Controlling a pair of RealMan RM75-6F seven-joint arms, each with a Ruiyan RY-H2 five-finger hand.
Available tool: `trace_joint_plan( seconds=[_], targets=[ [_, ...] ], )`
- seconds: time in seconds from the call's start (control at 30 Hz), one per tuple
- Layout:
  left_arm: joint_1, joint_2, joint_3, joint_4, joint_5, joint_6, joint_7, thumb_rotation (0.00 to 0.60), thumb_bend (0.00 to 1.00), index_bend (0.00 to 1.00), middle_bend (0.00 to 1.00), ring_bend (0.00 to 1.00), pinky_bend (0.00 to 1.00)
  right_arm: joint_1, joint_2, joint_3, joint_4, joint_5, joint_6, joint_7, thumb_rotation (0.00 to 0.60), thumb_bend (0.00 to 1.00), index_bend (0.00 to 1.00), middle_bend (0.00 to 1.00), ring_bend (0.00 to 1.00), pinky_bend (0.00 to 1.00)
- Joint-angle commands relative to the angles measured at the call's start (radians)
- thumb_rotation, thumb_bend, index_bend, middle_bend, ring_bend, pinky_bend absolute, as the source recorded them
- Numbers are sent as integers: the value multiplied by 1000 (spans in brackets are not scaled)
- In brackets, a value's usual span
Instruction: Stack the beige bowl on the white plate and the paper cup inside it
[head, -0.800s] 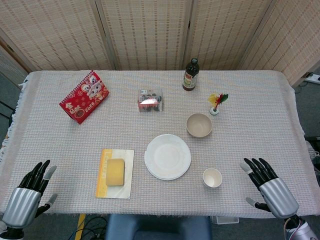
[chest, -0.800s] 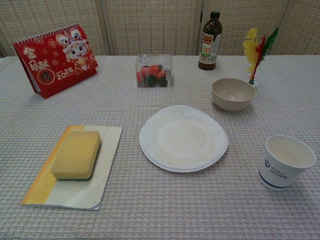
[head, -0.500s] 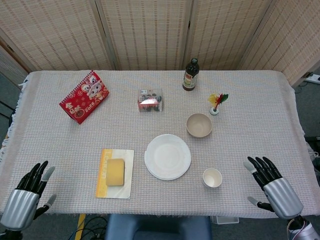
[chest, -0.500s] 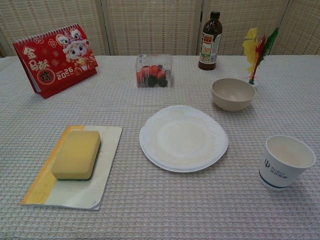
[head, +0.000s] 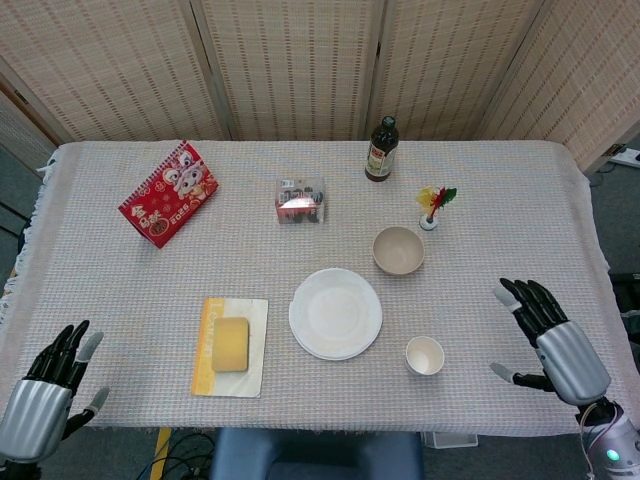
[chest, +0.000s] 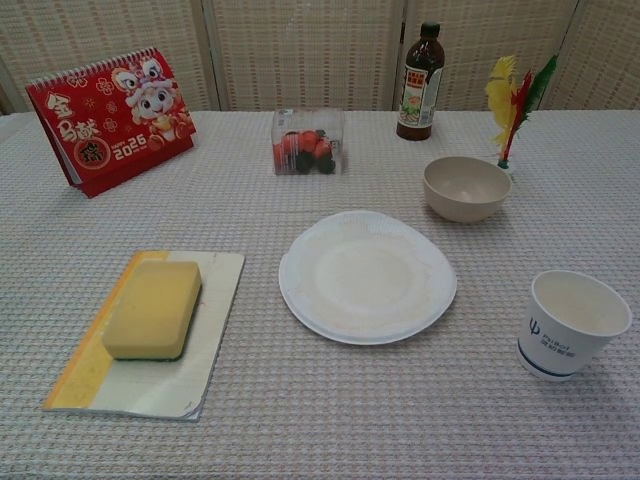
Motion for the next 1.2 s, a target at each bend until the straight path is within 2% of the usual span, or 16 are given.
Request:
trace_joint_plan(
  seconds=[0.03, 0.2, 0.3, 0.47, 0.57, 0.87, 1.2],
  targets=[
    [1, 1, -5, 1, -9, -1, -3, 600, 314, 0, 0, 0, 261, 123, 68, 83, -102, 99, -177, 11, 600, 93, 0, 0, 0, 0],
    [10, -5, -22, 7, -32, 14, 15, 600, 314, 0, 0, 0, 261, 235, 105, 173, -197, 321, -382, -125, 600, 91, 0, 0, 0, 0],
    [15, -4, -22, 8, -34, 23, 15, 600, 314, 0, 0, 0, 261, 304, 105, 205, -214, 440, -509, -146, 600, 90, 0, 0, 0, 0],
    [28, -15, -32, 15, -38, 41, 59, 600, 314, 0, 0, 0, 261, 400, 82, 219, -188, 575, -683, -184, 600, 90, 0, 0, 0, 0],
    [29, -18, -31, 15, -37, 40, 62, 600, 314, 0, 0, 0, 261, 443, 51, 215, -157, 634, -745, -221, 600, 89, 0, 0, 0, 0],
    [35, -10, -37, 15, -45, 53, 45, 600, 314, 0, 0, 0, 261, 517, -55, 197, -62, 759, -807, -306, 600, 89, 0, 0, 0, 0],
    [28, 5, -28, 26, -32, 41, 10, 600, 314, 0, 0, 0, 261, 587, -149, 200, 55, 875, -859, -327, 600, 85, 0, 0, 0, 0]
  ],
)
